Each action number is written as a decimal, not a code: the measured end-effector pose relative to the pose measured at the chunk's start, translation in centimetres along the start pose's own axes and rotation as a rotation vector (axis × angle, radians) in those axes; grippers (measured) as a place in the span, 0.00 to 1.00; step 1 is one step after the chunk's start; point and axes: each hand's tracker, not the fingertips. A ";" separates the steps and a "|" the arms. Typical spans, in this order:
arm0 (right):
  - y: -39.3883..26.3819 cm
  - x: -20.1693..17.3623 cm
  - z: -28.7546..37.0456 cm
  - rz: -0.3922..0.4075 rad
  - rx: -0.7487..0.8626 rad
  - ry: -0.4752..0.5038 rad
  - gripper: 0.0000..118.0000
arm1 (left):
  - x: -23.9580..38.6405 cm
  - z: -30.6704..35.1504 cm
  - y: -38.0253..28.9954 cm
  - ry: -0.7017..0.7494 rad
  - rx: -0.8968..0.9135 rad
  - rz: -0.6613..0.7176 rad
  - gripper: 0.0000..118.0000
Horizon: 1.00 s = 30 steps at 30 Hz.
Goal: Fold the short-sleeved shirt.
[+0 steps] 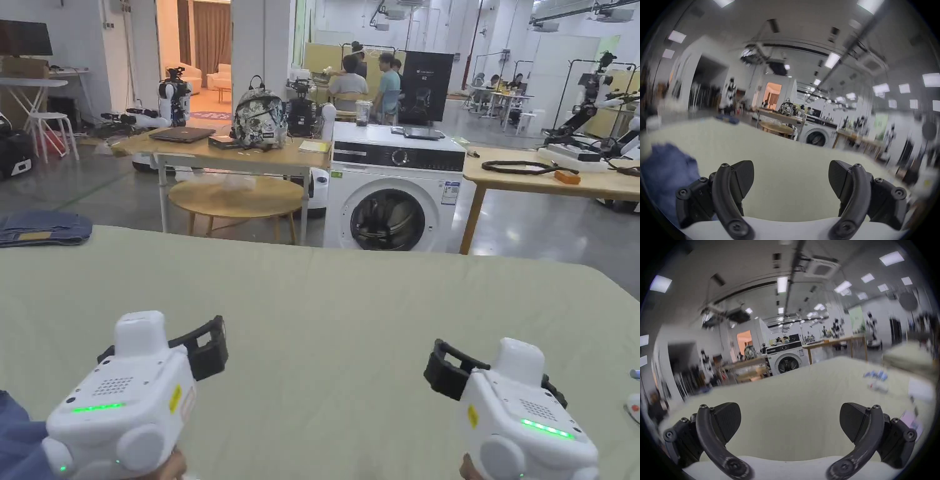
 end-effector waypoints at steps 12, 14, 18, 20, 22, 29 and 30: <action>-3.6 -4.6 -0.9 1.445 0.285 -0.080 1.00 | 5.9 -0.2 -4.2 0.138 0.085 -1.414 0.81; -4.8 -4.6 -0.7 1.718 0.368 -0.112 1.00 | 6.0 -0.1 -5.0 0.156 0.112 -1.647 0.81; -4.9 -4.3 -0.8 1.742 0.398 -0.125 1.00 | 6.0 -0.3 -4.5 0.167 0.117 -1.621 0.81; -4.1 -4.7 -0.5 1.536 0.313 -0.111 1.00 | 6.0 -0.3 -3.1 0.152 0.068 -1.360 0.81; -3.0 -4.9 -0.3 1.278 0.218 -0.087 1.00 | 6.5 0.8 -1.3 0.127 0.031 -1.073 0.81; -0.7 -2.3 -0.4 0.353 0.008 -0.041 1.00 | 3.9 1.2 0.7 0.050 0.041 -0.296 0.77; -0.8 -1.9 -0.4 0.296 0.004 -0.039 1.00 | 3.1 0.3 0.5 0.043 0.052 -0.264 0.77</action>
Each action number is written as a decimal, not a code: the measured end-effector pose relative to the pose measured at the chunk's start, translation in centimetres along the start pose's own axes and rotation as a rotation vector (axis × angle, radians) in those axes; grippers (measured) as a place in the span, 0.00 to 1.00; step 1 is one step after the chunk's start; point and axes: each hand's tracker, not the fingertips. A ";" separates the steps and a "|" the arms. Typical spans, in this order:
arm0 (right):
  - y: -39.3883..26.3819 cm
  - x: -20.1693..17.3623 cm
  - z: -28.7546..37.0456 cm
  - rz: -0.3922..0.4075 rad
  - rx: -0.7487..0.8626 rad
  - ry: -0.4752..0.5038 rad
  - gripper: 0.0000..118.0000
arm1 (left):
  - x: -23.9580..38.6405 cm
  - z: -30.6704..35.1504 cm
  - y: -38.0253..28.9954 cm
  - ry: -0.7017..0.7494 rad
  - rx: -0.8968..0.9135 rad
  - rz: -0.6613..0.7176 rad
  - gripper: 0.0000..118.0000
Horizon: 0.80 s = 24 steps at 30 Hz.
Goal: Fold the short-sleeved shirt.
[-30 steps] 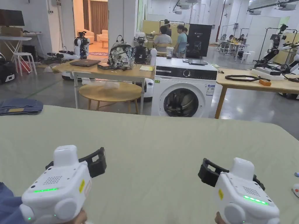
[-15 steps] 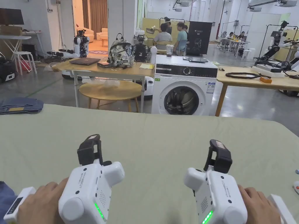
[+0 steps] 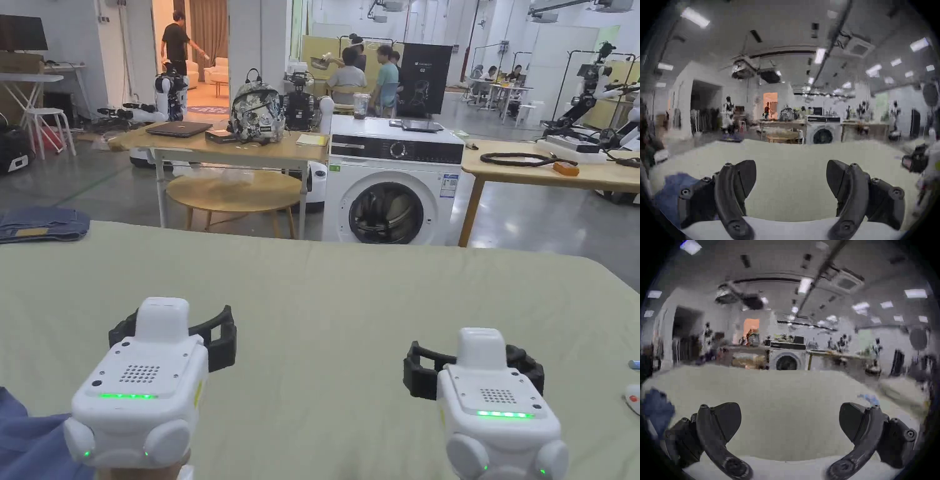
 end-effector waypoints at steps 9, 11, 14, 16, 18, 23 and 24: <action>-0.7 -0.1 0.6 -0.001 0.011 -0.025 1.00 | -0.1 -0.5 0.7 0.030 0.022 0.058 0.77; -0.5 -0.5 0.8 0.014 0.012 -0.031 1.00 | -0.4 -0.9 0.9 0.010 -0.010 0.048 0.77; -0.4 -0.8 1.0 0.038 0.021 -0.032 1.00 | 0.0 -0.6 0.8 0.013 -0.030 0.005 0.77; -0.3 -1.1 1.2 0.055 0.028 -0.041 1.00 | 0.3 -0.4 0.5 0.019 -0.028 -0.028 0.77; -0.2 -1.2 1.3 0.064 0.035 -0.038 0.99 | 0.4 -0.3 0.3 0.007 -0.031 -0.058 0.72; -0.1 -1.2 1.3 0.065 0.034 -0.036 0.50 | 1.2 0.5 -0.2 0.017 -0.006 -0.135 0.32; -0.1 -1.1 1.3 0.057 0.035 -0.040 0.19 | 1.2 0.7 -0.2 0.022 -0.001 -0.138 0.27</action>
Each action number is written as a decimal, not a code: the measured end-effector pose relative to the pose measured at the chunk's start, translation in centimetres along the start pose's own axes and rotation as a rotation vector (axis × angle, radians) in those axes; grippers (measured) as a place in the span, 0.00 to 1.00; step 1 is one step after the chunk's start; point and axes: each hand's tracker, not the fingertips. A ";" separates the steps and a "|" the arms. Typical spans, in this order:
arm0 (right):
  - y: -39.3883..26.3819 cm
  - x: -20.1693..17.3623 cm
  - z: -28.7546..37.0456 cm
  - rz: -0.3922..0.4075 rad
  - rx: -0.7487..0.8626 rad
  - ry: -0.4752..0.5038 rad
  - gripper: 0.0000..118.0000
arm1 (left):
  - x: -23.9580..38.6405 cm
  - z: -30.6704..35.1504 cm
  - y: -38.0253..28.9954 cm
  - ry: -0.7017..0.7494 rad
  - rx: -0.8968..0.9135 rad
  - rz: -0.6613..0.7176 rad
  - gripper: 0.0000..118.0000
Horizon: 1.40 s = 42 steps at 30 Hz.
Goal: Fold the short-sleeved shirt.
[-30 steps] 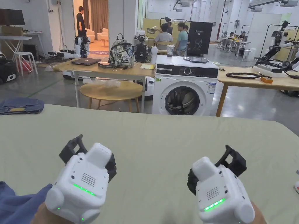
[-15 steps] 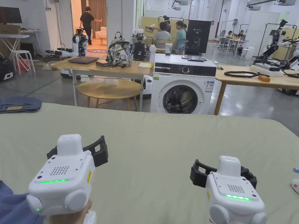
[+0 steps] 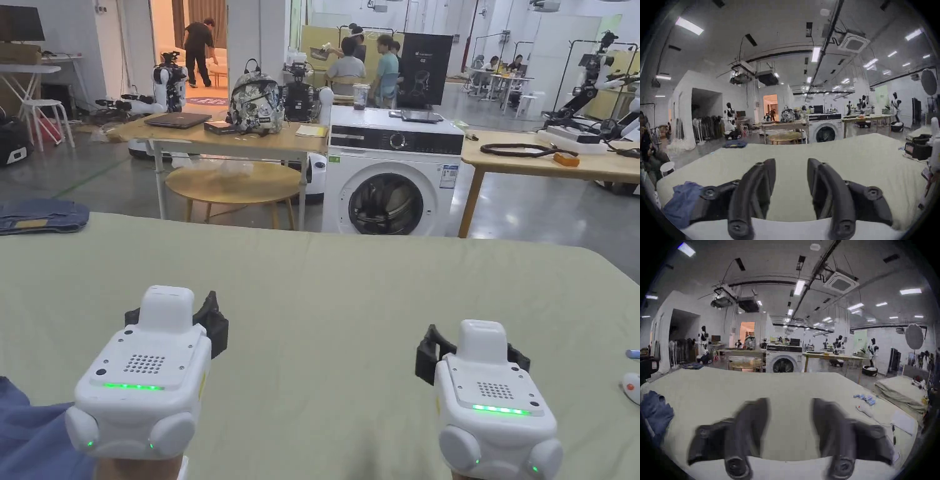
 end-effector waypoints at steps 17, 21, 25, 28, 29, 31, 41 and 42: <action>1.1 0.3 0.9 -0.019 0.009 0.005 0.00 | 0.5 0.2 0.7 -0.003 0.001 0.028 0.00; 1.3 -0.5 0.5 -0.020 -0.009 0.023 0.00 | -0.5 0.1 0.8 -0.027 -0.072 0.030 0.00; 1.3 -2.3 0.4 -0.021 -0.026 0.057 0.00 | -2.6 0.9 0.4 0.012 -0.087 0.003 0.00; 1.1 -4.2 0.4 -0.025 -0.047 0.092 0.00 | -4.4 1.9 0.0 0.082 -0.092 -0.060 0.00; 1.1 -5.0 0.4 -0.015 -0.045 0.113 0.00 | -5.3 2.1 -0.1 0.074 -0.108 -0.054 0.00; 1.0 -6.5 0.5 0.005 -0.042 0.140 0.00 | -7.0 2.6 -0.3 0.092 -0.138 -0.026 0.00; 0.6 -13.6 0.3 0.065 -0.071 0.293 0.00 | -18.9 5.1 -3.2 0.232 -0.417 0.089 0.00; 0.4 -14.0 0.3 0.066 -0.075 0.301 0.00 | -20.1 5.2 -3.6 0.235 -0.449 0.110 0.00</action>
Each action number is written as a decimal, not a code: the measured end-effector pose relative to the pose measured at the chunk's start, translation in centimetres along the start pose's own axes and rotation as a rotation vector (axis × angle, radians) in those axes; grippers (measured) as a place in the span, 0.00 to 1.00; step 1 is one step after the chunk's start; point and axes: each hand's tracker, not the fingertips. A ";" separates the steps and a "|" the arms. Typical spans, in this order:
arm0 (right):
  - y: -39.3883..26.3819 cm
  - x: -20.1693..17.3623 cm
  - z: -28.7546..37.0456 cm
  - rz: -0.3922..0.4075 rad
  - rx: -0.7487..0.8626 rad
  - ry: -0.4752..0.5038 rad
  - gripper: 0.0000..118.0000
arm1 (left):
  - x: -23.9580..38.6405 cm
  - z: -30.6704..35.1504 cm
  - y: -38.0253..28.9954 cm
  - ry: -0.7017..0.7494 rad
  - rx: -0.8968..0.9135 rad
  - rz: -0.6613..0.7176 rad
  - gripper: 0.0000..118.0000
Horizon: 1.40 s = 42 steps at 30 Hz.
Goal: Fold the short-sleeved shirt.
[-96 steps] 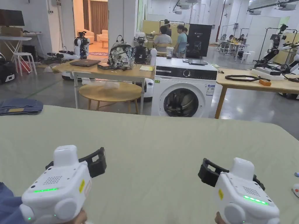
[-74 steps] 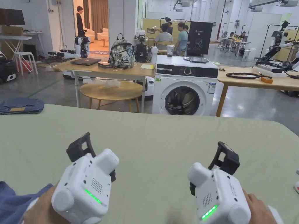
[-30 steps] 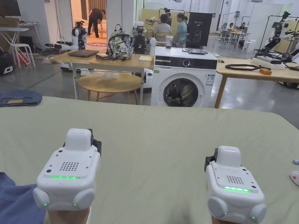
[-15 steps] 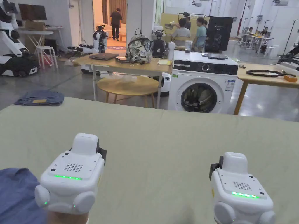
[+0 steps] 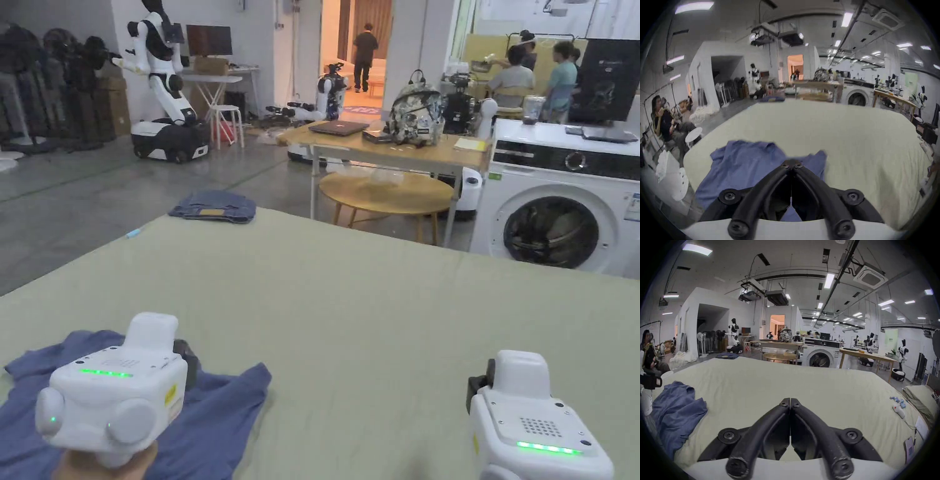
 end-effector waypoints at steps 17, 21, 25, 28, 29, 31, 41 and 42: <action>-2.2 -3.7 -1.4 0.036 -0.100 0.090 0.00 | -11.3 -9.4 -2.0 -0.108 -0.462 0.130 0.62; -2.5 -3.6 -1.4 0.048 -0.117 0.084 0.00 | -12.2 -13.0 -4.0 0.012 -0.566 0.080 0.62; -3.1 -3.5 -1.7 0.052 -0.141 0.081 0.00 | -11.2 -13.9 -7.0 0.010 -0.663 0.051 0.62; -3.3 -3.4 -1.5 0.039 -0.154 0.088 0.00 | -9.6 -11.4 -5.8 0.038 -0.621 0.051 0.57; -3.4 -3.5 -1.5 0.040 -0.156 0.089 0.00 | -9.3 -11.3 -5.9 0.025 -0.604 0.026 0.54; -3.5 -3.5 -1.6 0.048 -0.165 0.090 0.00 | -9.2 -11.3 -5.6 0.008 -0.581 -0.011 0.30; -3.8 -2.8 -1.1 0.029 -0.181 0.082 0.00 | -10.5 -9.6 -5.9 -0.008 -0.438 0.079 0.00; -3.7 -2.6 -1.1 0.027 -0.180 0.080 0.00 | -10.4 -9.3 -5.4 -0.018 -0.416 0.084 0.00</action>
